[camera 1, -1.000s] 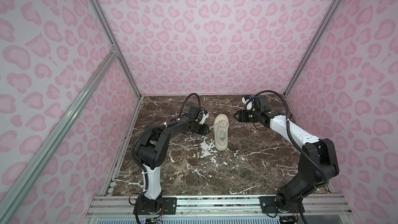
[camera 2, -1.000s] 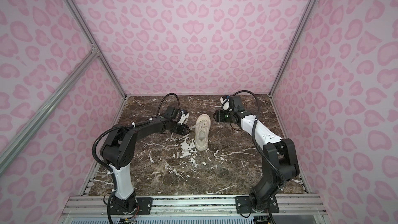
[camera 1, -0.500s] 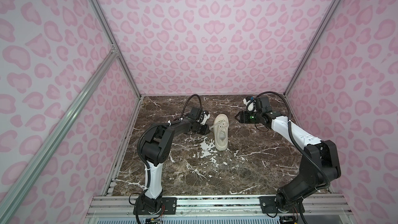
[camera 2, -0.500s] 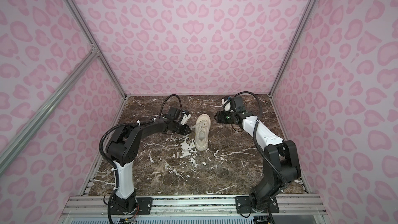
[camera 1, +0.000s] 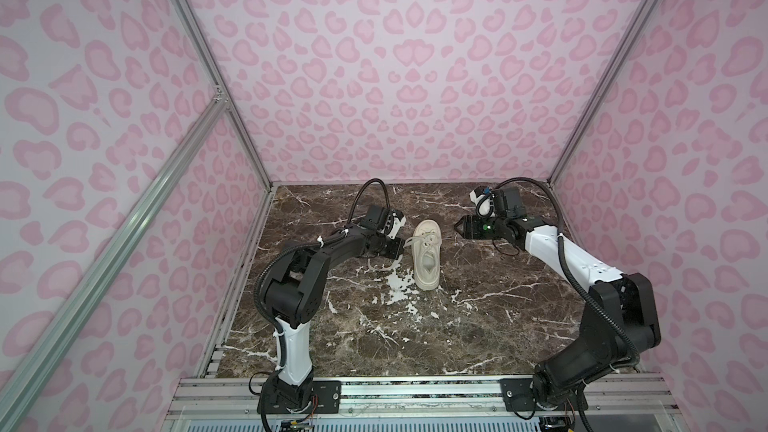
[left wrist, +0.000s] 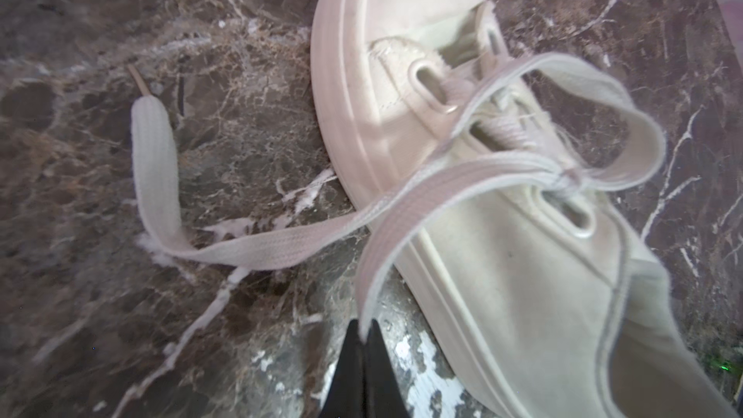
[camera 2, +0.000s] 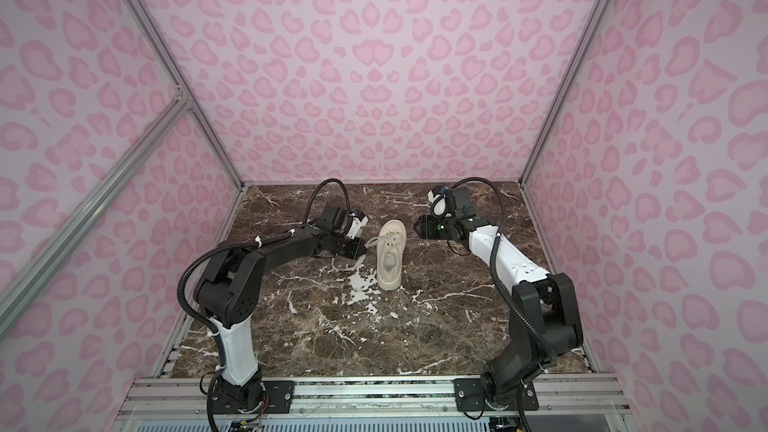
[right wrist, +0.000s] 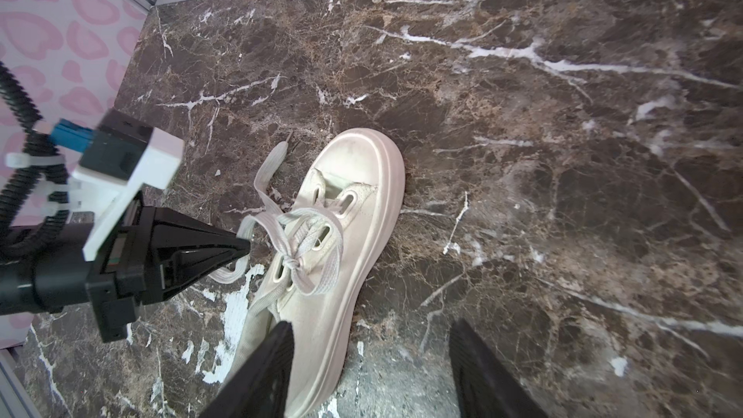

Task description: Tie the shoes

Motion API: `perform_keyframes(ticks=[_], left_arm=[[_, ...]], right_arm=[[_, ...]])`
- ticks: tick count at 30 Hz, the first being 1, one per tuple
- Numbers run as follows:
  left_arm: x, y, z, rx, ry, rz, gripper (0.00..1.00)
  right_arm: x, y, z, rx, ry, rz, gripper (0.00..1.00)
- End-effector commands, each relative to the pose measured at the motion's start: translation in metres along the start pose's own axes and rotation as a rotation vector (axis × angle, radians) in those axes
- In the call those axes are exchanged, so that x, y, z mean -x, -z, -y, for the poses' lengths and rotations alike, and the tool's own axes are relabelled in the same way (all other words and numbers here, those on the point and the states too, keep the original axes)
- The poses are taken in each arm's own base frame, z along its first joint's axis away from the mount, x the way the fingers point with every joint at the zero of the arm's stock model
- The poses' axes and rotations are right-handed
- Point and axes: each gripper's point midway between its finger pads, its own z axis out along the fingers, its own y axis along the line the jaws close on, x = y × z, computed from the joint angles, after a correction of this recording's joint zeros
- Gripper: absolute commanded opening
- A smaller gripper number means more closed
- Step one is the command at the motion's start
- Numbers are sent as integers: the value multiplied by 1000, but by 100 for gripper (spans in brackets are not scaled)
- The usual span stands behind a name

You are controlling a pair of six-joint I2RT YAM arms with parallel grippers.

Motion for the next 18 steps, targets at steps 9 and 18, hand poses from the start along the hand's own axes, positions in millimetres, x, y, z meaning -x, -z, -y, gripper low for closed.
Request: perform_keyframes(ticks=[9, 18], left_arm=[[50, 23, 45, -83, -20, 36, 3], [73, 9, 61, -134, 12, 38, 4]], right_arm=[[-6, -1, 5, 12, -21, -1, 63], [-10, 0, 10, 11, -35, -4, 63]])
